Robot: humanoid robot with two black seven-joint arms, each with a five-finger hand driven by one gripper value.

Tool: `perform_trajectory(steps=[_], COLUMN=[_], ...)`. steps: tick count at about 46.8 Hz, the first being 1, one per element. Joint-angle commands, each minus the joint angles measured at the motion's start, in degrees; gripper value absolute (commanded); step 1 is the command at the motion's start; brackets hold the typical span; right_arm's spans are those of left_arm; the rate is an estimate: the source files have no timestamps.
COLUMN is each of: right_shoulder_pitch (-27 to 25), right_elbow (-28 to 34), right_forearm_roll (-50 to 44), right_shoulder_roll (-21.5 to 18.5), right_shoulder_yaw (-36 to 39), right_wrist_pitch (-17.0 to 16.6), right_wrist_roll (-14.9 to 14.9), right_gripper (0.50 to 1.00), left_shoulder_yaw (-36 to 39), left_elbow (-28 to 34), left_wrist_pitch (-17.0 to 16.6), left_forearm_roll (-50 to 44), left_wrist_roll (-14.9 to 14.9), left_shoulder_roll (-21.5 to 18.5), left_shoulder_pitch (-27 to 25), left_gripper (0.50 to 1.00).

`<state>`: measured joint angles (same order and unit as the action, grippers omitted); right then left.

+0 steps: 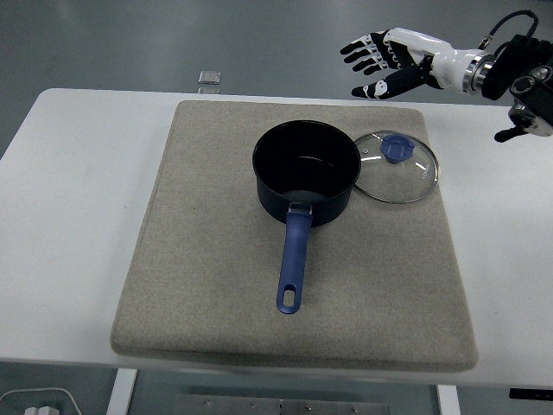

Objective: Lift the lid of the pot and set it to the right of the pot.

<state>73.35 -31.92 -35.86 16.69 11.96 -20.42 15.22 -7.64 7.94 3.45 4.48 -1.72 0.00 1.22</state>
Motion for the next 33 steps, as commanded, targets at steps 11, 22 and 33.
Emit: perform_trajectory(steps=[11, 22, 33], right_shoulder_pitch=[-2.33, -5.67, -8.40], right_elbow=[2.56, 4.67, 5.64], right_forearm_roll=[17.30, 28.47, 37.35], right_shoulder_roll=[-1.58, -3.51, -5.18], right_shoulder_yaw=[0.34, 2.28, 4.83], right_wrist_pitch=[4.86, 5.39, 5.56], right_wrist_roll=[-0.28, -0.36, -0.45], right_gripper=[0.819, 0.823, 0.852], left_shoulder_yaw=[0.00, 0.00, 0.00], left_elbow=[0.06, 0.06, -0.03], left_wrist_pitch=[-0.02, -0.02, 0.07], left_forearm_roll=[0.00, 0.00, 0.00], left_wrist_roll=[0.05, -0.04, 0.05], left_shoulder_roll=[0.00, 0.00, 0.00], left_shoulder_pitch=[0.01, 0.01, 0.01], left_gripper=[1.000, 1.000, 1.000])
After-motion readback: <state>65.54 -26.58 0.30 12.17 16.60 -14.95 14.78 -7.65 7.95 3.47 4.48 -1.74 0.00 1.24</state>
